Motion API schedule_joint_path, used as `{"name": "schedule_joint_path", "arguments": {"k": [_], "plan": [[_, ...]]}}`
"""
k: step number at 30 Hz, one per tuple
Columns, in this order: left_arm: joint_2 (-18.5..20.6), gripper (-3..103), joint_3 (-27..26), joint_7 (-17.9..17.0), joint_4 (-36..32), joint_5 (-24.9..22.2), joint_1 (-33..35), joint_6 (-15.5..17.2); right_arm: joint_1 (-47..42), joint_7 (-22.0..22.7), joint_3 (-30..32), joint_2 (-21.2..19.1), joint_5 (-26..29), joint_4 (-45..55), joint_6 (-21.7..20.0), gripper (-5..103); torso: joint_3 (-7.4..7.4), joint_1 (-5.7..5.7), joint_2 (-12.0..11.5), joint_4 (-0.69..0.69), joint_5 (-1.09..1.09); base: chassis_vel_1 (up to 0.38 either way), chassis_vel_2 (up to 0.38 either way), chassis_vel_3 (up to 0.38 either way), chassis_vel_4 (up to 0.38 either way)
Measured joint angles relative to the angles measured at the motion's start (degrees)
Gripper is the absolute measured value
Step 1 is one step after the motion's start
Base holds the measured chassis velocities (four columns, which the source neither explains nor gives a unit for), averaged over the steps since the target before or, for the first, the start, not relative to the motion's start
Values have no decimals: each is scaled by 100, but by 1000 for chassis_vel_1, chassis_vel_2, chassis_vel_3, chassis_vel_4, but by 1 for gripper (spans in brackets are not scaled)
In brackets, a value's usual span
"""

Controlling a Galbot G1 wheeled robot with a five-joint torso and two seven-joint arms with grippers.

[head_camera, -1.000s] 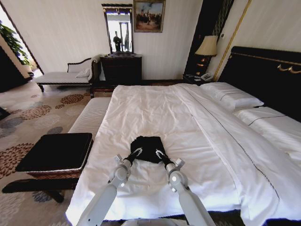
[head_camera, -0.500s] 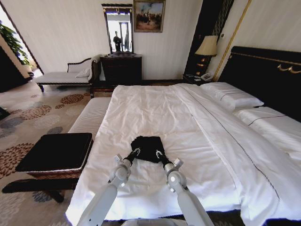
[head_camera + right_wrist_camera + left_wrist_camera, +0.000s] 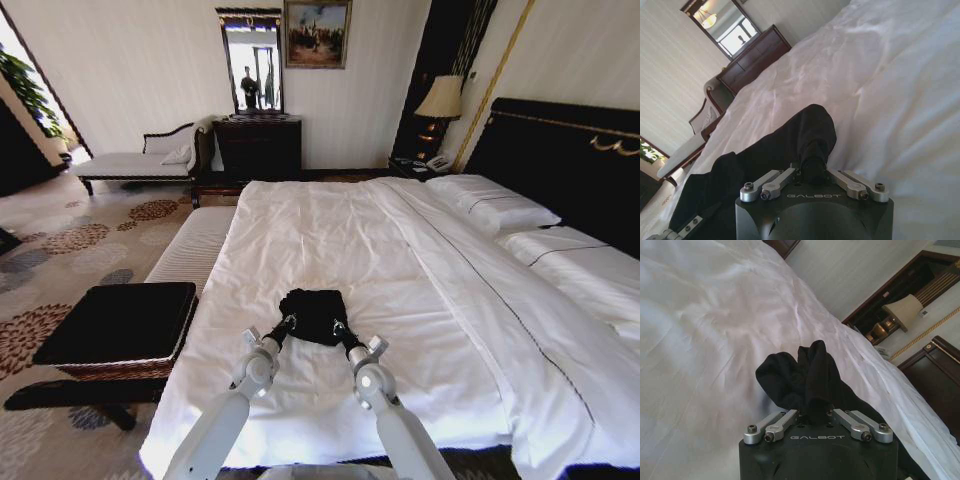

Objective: Fold the clothes on the bed and place them into the basket.

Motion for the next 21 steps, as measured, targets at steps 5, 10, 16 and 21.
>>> {"name": "schedule_joint_path", "arguments": {"k": [5,10,16,21], "plan": [[123,12,21,5,-353,214,75,-49,-129,-243,-56,-24,-316,353,232,8,0,0,1,0,0,0,0,0,0],[123,12,-63,-48,-606,238,163,-85,-191,-304,-105,-25,-516,502,463,8,0,0,1,-1,0,0,0,0,0],[163,12,-156,-65,-816,257,310,-88,-272,-310,-118,-3,-656,518,537,8,0,0,1,0,0,0,0,0,0],[181,12,-216,-65,-946,307,453,-88,-381,-331,-126,62,-748,528,515,8,0,0,1,-1,0,0,0,0,0]]}}
